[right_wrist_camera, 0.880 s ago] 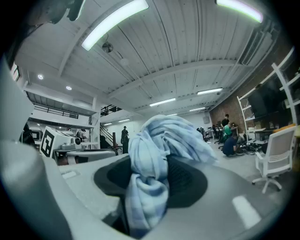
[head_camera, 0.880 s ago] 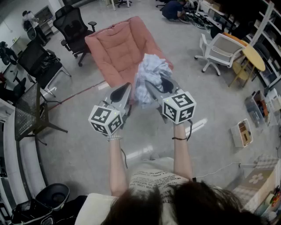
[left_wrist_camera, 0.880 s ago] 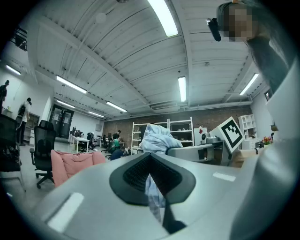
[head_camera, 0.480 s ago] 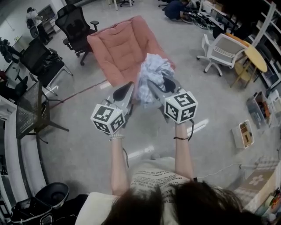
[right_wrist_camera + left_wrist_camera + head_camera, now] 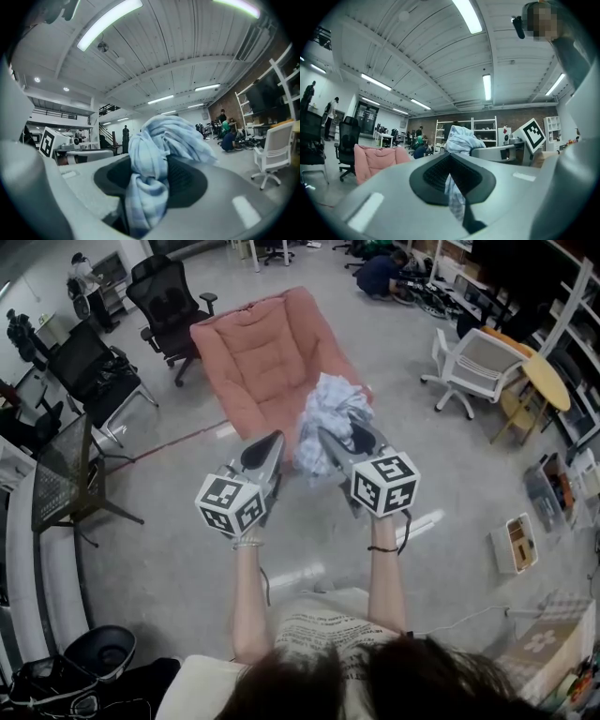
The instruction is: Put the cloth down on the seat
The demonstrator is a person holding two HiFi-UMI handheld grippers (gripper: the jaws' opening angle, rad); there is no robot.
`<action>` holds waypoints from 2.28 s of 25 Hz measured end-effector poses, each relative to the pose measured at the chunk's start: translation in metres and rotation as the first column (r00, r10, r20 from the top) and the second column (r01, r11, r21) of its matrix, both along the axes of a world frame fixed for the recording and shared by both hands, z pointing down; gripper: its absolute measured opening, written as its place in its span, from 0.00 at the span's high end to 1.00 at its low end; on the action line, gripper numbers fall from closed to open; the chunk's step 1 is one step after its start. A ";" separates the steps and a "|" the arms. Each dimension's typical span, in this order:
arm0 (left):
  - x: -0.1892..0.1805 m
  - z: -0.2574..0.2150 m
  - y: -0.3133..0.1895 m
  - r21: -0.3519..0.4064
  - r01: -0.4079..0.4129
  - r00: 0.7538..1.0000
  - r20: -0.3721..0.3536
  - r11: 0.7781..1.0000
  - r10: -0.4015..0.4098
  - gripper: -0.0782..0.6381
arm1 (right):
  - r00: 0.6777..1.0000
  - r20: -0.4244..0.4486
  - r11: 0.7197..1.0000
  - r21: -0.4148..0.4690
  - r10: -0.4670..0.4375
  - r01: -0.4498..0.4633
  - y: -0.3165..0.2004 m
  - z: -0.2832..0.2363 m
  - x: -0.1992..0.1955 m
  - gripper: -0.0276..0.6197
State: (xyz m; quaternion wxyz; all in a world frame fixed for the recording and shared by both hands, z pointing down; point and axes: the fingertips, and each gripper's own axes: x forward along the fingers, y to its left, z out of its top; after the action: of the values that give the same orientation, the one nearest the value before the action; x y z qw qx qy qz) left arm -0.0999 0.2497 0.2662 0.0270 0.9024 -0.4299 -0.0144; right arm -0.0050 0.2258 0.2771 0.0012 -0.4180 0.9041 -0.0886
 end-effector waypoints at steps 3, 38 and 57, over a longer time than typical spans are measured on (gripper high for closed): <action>0.000 0.004 0.005 -0.013 0.011 1.000 0.001 1.000 -0.011 0.90 | 1.000 -0.001 1.000 -0.007 -0.002 0.002 0.002 0.004 0.001 0.64; 0.002 0.023 -0.115 -0.057 -0.074 0.997 0.007 0.996 0.075 0.90 | 0.998 0.024 0.995 -0.080 0.060 -0.058 -0.109 0.028 -0.006 0.64; -0.006 0.035 -0.214 -0.083 -0.174 0.985 -0.016 0.981 0.174 0.90 | 0.988 0.005 0.978 -0.144 0.157 -0.155 -0.199 0.046 -0.010 0.64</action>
State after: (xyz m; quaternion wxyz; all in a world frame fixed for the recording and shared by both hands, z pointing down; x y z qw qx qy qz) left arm -0.1056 0.0355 0.3011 0.0680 0.9345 -0.3495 0.0024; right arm -0.0150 0.0271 0.3231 -0.0145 -0.4858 0.8599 -0.1561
